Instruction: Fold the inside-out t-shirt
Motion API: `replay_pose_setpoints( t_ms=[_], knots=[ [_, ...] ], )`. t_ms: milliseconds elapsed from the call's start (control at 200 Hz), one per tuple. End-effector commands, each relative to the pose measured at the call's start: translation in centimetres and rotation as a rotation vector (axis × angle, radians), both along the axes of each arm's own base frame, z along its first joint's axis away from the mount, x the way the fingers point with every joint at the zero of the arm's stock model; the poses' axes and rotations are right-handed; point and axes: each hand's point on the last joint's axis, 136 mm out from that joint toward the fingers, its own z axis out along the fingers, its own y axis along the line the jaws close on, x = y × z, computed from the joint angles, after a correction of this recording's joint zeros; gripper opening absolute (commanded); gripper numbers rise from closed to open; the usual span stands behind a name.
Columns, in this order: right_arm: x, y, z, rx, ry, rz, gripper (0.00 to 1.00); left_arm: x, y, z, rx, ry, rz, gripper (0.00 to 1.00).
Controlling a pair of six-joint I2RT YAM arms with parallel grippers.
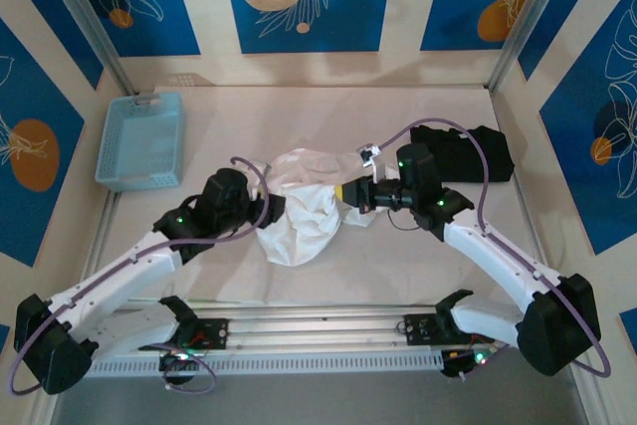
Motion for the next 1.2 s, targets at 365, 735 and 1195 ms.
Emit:
replay_pose_setpoints(
  t_ms=[365, 735, 1195],
  knots=[
    [0.6, 0.2, 1.4, 0.031, -0.007, -0.004, 0.0, 1.3, -8.7, -3.5, 0.017, 0.011, -0.276, 0.6],
    [0.7, -0.6, 1.2, 0.01, -0.007, -0.027, 0.0, 2.6, -11.3, -3.4, -0.025, 0.005, -0.329, 0.03],
    [1.4, -1.9, 3.1, -0.117, -0.165, -0.046, 0.0, -4.3, -8.4, 8.0, -0.369, -0.069, -0.577, 0.0]
  ],
)
